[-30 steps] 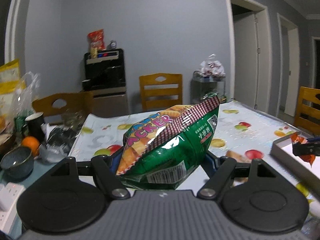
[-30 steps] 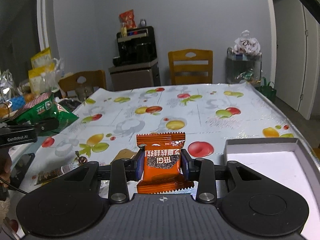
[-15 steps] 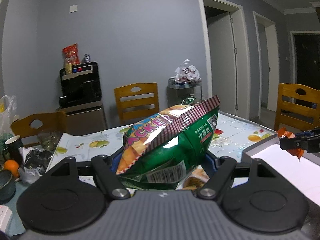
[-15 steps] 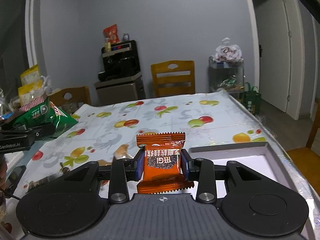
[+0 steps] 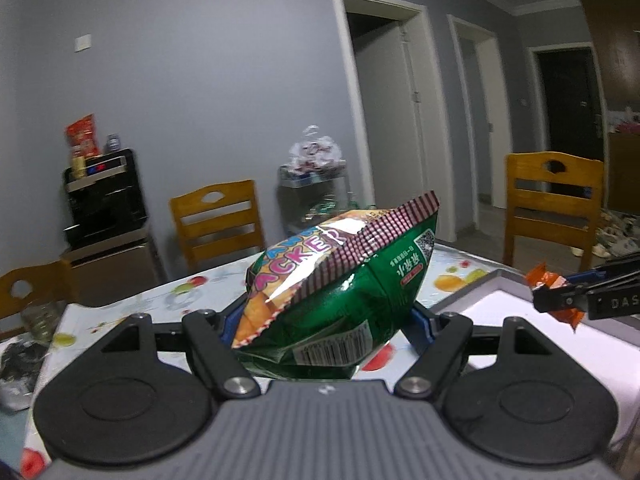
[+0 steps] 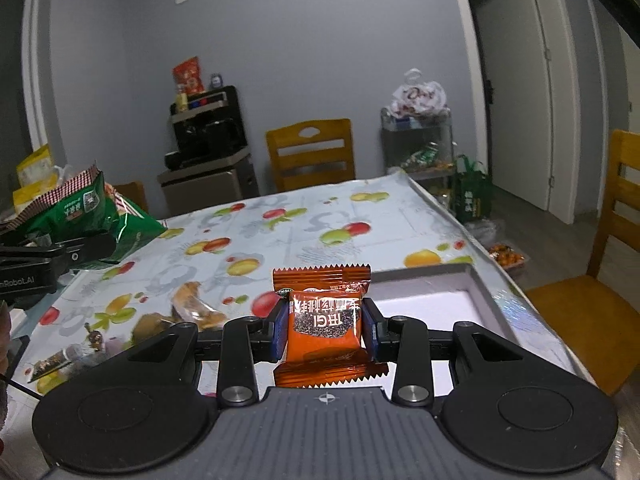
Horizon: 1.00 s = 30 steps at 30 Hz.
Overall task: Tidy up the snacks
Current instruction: 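Carry the chip bag with the left tool while the right tool carries the packet to the grey tray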
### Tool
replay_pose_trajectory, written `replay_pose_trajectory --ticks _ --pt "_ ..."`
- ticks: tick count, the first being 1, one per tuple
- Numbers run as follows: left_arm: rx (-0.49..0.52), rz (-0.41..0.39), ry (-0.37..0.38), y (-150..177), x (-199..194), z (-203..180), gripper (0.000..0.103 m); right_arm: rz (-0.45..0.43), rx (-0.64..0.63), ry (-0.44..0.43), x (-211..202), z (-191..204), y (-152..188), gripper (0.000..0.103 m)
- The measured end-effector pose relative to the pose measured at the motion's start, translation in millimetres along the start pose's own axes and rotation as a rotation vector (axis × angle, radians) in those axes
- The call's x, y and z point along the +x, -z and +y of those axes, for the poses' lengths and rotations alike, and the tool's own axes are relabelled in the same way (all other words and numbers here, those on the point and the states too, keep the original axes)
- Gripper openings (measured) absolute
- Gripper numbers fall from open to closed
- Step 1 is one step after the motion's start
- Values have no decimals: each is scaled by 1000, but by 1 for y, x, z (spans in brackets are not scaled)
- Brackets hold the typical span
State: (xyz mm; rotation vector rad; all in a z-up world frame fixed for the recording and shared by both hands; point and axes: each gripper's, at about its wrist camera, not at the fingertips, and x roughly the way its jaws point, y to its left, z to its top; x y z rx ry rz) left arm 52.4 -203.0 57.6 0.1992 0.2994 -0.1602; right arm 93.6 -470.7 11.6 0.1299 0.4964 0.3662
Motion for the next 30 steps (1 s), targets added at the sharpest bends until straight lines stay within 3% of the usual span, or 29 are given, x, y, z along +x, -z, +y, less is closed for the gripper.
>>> replay_pose_trajectory --ticks 7,21,30 --pt "38 -1 105 -3 33 -44 75 20 36 49 0 -25 8 38" --pt "236 -27 233 -9 124 -137 76 106 42 119 14 -50 26 38" --pt "187 103 390 -28 191 -182 76 156 25 145 15 -59 34 38"
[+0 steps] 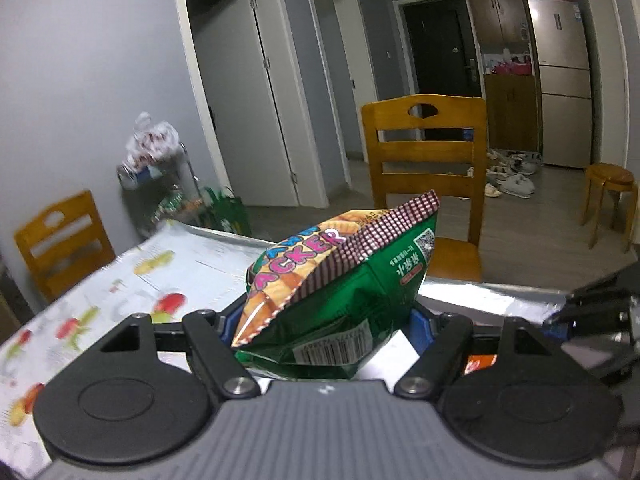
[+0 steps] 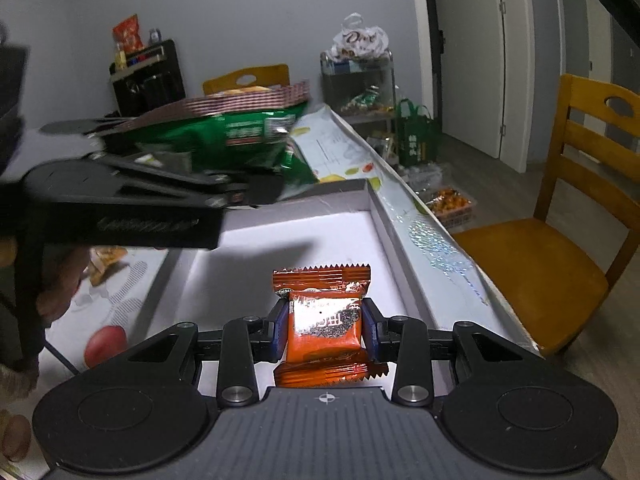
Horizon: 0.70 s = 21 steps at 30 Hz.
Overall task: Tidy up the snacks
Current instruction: 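Carry the chip bag with the left tool while the right tool carries the packet to the grey tray, then open the right tool to drop the packet in the tray while the left tool drops the chip bag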
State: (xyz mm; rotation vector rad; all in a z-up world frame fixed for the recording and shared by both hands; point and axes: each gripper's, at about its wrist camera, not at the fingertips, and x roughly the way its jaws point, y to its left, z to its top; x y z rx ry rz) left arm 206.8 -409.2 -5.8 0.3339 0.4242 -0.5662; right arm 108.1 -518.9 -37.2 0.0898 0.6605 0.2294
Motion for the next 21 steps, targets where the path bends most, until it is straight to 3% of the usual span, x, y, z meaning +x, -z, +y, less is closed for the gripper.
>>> replay_pose_trajectory --ticks 5,12,21 --pt "-44 -10 22 -12 16 -4 76 16 2 3 5 -4 2 38" --pt "8 26 -4 -10 50 -17 76 42 -1 7 12 -3 5 38" --pt "-86 86 44 3 68 -9 79 39 -5 14 15 -4 3 39"
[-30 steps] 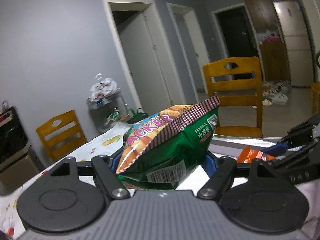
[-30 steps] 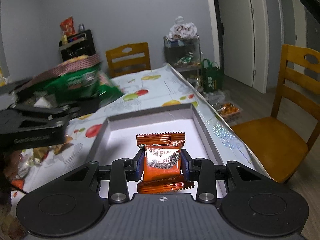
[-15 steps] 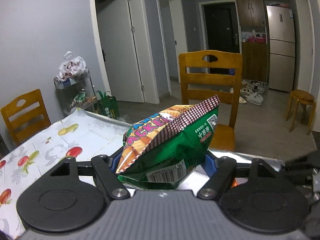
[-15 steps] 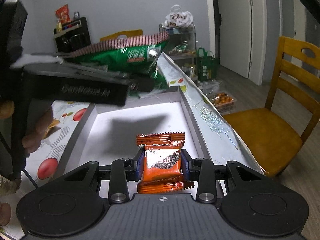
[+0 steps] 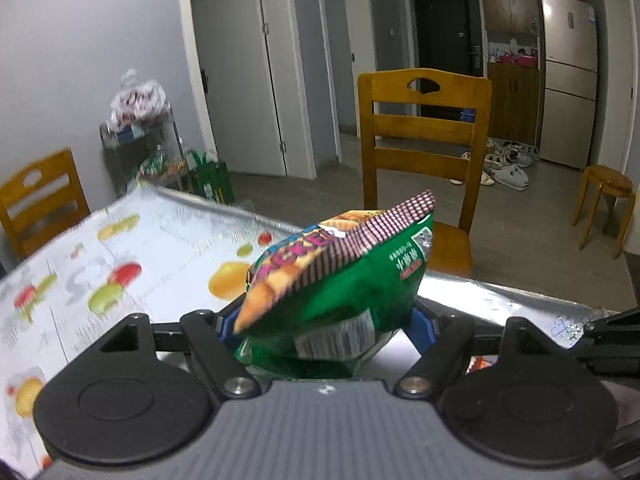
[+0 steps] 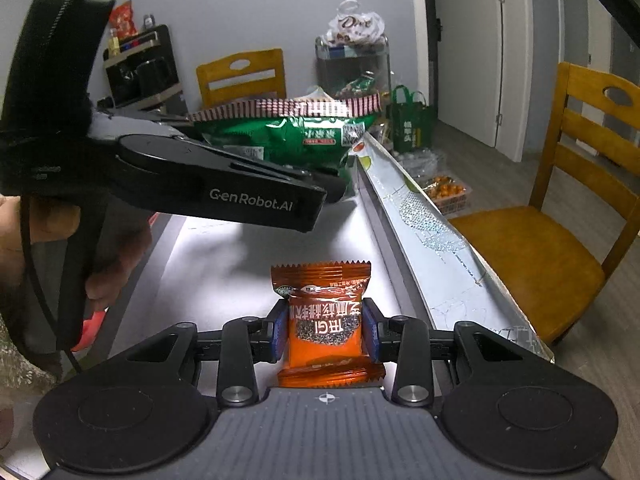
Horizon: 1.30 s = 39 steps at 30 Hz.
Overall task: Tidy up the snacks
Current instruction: 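Open the right tool to drop the packet in the tray while the left tool drops the chip bag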
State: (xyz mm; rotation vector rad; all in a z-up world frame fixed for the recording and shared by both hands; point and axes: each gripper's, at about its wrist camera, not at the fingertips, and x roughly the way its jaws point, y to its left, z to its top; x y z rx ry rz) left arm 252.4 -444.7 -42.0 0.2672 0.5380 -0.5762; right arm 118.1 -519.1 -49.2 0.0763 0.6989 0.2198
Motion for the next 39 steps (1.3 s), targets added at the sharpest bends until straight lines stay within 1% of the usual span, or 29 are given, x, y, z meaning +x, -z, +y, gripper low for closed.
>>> replay_pose_trajectory --ticks 2,4,7,9,11,13,16,18,20,23,25,30,39 --pt "-25 10 23 3 1 4 82 0 -3 3 0 1 0 39" --pt "-34 7 42 6 -5 5 90 0 -4 8 1 2 1 39" --pt "-49 -17 69 8 -13 6 98 -3 0 16 0 3 1 39" --pt "-57 -25 84 9 -17 7 99 -6 8 17 0 1 1 40" --pt "-63 -33 93 10 -22 7 99 -17 13 19 -2 2 1 48" --pt "-71 -41 102 10 -29 5 100 -34 19 17 -5 3 1 62" --pt "-81 -56 128 12 -40 5 101 -55 17 18 -10 5 0 69" --pt "-82 -67 135 11 -48 5 101 -60 11 20 -11 8 -1 70" --pt "-85 -81 140 12 -56 6 101 -62 9 20 -12 9 -2 73" --pt "-98 -97 152 13 -68 9 101 -71 12 20 -15 11 -2 82" --pt "-107 -107 159 15 -77 9 101 -83 22 16 -18 11 -4 90" --pt "-122 -141 180 16 -101 13 102 -99 38 12 -22 15 -7 94" --pt "-149 -202 197 14 -143 25 102 -95 25 21 -24 28 -10 95"
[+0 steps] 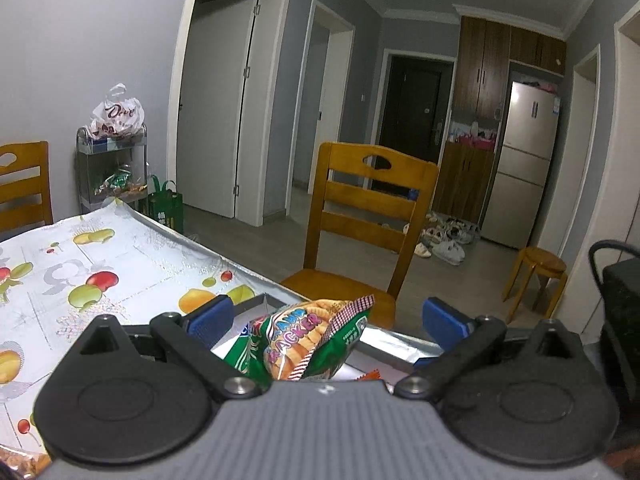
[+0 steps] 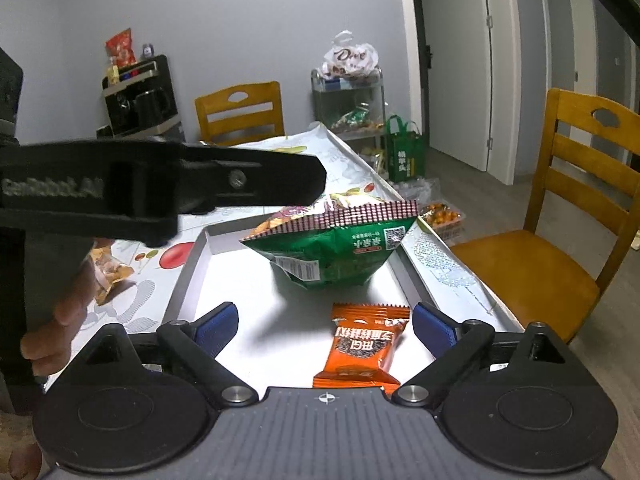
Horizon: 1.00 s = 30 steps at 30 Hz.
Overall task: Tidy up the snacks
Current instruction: 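Open the right tool to drop the packet in the tray while the left tool drops the chip bag, then move both tools back over the remaining snacks on the table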
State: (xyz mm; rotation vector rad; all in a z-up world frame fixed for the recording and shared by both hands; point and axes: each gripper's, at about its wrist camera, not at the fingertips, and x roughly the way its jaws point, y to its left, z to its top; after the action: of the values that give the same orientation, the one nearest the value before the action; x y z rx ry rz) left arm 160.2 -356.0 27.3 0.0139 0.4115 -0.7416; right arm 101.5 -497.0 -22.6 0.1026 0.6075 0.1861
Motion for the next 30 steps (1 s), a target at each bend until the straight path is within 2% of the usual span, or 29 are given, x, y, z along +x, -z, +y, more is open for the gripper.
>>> replay_pose_trajectory --ticks 14,22,30 --pt "-2 -54 -7 -3 -74 10 102 -31 -50 -8 -13 35 -9 98" --pt "38 -92 -64 -3 -123 11 102 -66 -82 -30 -21 61 -18 100" --pt "24 -98 -71 4 -170 19 102 -84 -108 -42 -25 80 -22 101"
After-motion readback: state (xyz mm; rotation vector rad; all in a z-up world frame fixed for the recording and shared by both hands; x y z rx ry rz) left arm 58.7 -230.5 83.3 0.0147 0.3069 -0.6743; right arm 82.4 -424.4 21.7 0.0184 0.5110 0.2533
